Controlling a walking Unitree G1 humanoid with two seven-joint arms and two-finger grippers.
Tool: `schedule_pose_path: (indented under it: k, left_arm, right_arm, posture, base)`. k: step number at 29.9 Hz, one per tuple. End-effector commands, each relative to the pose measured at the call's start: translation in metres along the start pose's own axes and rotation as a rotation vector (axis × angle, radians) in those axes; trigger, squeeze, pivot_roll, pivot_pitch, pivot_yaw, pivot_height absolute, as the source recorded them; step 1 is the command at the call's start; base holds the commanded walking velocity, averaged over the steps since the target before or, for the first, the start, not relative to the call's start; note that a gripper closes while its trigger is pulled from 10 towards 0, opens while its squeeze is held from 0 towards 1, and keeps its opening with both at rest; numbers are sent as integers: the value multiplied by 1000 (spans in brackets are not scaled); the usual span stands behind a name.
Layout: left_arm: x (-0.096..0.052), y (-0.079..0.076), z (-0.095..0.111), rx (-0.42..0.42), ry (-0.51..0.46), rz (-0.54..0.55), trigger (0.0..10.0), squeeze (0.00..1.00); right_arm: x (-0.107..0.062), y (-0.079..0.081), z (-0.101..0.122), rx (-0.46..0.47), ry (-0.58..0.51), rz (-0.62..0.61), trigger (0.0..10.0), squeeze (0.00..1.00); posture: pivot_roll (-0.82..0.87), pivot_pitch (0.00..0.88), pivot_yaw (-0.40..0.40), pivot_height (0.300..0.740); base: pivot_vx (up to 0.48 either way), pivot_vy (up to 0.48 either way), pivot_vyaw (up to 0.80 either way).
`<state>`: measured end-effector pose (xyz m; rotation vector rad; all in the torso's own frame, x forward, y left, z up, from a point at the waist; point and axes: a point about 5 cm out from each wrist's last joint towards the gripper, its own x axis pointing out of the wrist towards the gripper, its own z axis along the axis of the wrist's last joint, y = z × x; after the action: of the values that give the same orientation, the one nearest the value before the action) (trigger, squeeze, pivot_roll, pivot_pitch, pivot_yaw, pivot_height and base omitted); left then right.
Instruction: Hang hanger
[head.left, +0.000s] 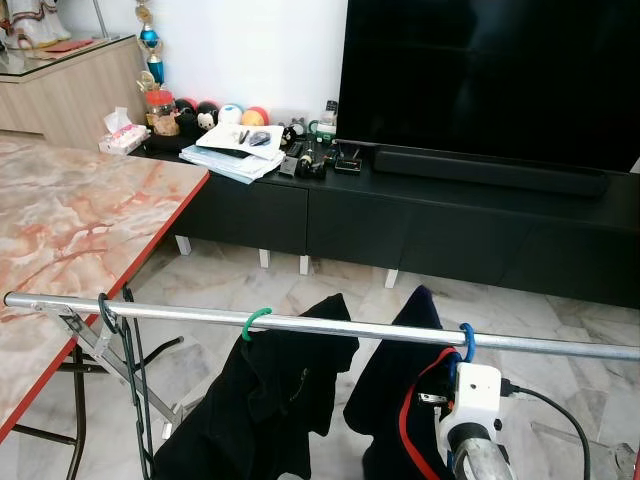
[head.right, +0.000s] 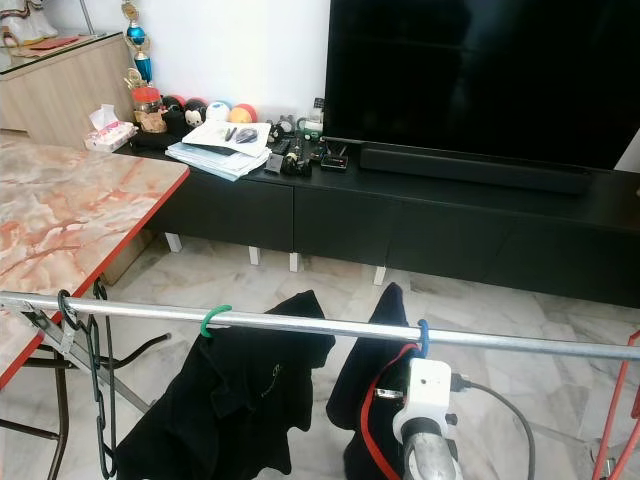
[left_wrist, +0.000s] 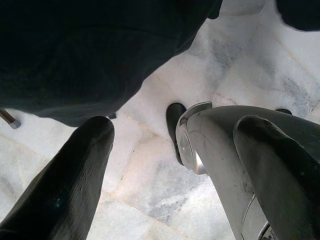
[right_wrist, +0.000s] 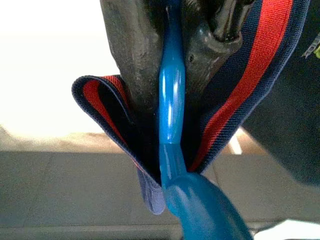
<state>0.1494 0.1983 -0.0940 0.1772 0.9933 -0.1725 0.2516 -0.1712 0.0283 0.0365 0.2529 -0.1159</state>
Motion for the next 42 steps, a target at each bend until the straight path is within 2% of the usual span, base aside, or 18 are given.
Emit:
schedule_pose_path:
  k: [1, 7, 15, 19, 22, 23, 25, 26, 32, 42]
  left_arm:
    - [-3, -5, -17, 17, 63, -23, 10000, 0]
    - [-3, -5, -18, 14, 63, -20, 10000, 0]
    - [-4, -5, -19, 16, 67, -22, 10000, 0]
    - [-4, -8, -21, 17, 70, -26, 10000, 0]
    - [-4, -10, -23, 16, 69, -21, 10000, 0]
    - [-5, -11, -24, 15, 69, -14, 10000, 0]
    - [-5, -11, -24, 15, 69, -12, 10000, 0]
    - [-5, -11, -24, 24, 71, -13, 10000, 0]
    - [-5, -13, -25, 14, 66, -8, 10000, 0]
    - [-5, -10, -24, 0, 58, -6, 10000, 0]
  right_arm:
    - [0, -4, 29, 21, -153, -33, 0, 0]
    - [-9, -1, 30, 17, -167, 4, 0, 0]
    - [-17, -1, 19, -5, -111, 23, 0, 0]
    - [-28, -7, -9, -38, 24, 43, 0, 0]
    - [-29, -9, -15, -39, 55, 44, 0, 0]
    - [-30, -10, -18, -30, 65, 40, 7804, 0]
    - [-30, -10, -19, -27, 67, 39, 7804, 0]
    - [-30, -10, -20, -18, 69, 37, 10000, 0]
    - [-29, -7, -20, 1, 63, 39, 10000, 0]
    - [-17, -5, -15, -3, 51, 29, 10000, 0]
  posture:
    - [172, 0, -24, 740]
    - [167, 0, -25, 740]
    - [159, 0, -27, 740]
    - [152, 0, -29, 740]
    - [151, 0, -30, 740]
    - [152, 0, -31, 740]
    - [152, 0, -31, 740]
    - [156, 0, -32, 740]
    - [159, 0, -32, 740]
    - [162, 0, -29, 740]
  base:
    - [0, 0, 0]
    - [0, 0, 0]
    - [0, 0, 0]
    - [0, 0, 0]
    - [0, 0, 0]
    - [0, 0, 0]
    - [0, 0, 0]
    - [0, 0, 0]
    - [0, 0, 0]
    - [-316, 0, 0]
